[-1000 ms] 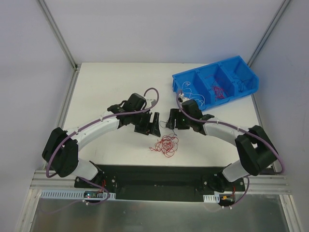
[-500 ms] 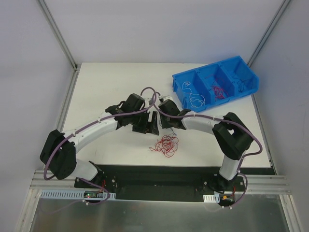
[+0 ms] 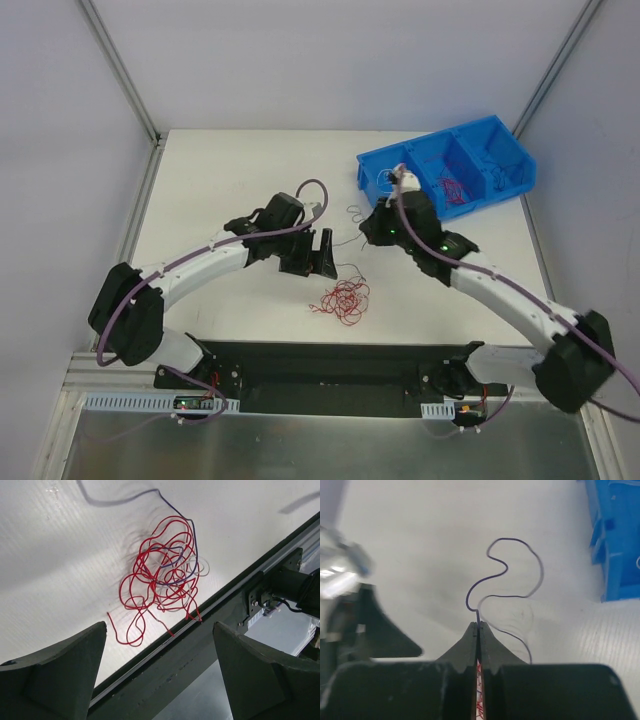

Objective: Untangle the cables

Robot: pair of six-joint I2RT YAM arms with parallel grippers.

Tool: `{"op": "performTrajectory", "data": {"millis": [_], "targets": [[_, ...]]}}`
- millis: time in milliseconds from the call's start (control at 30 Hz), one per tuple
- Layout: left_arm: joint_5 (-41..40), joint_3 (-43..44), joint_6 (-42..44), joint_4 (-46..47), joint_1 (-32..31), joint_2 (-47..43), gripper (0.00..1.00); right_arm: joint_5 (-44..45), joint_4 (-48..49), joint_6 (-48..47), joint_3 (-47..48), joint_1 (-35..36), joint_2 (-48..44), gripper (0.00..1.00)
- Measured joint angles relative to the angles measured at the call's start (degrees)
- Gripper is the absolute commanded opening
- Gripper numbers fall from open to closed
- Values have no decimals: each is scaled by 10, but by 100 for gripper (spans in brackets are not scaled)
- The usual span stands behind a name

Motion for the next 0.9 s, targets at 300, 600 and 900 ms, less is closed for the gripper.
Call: {"op": "performTrajectory", "data": {"millis": [300,600,900], "targets": [[28,53,-23,40,-30,106,87,-120,40,102,-41,-54,-206,0],[-8,67,-45,57,-43,196,74,-143,-42,104,63,-59,-268,0],[-74,63,-41,32,-36,218,75,-82,-165,-10,407,-59,-261,0]]}}
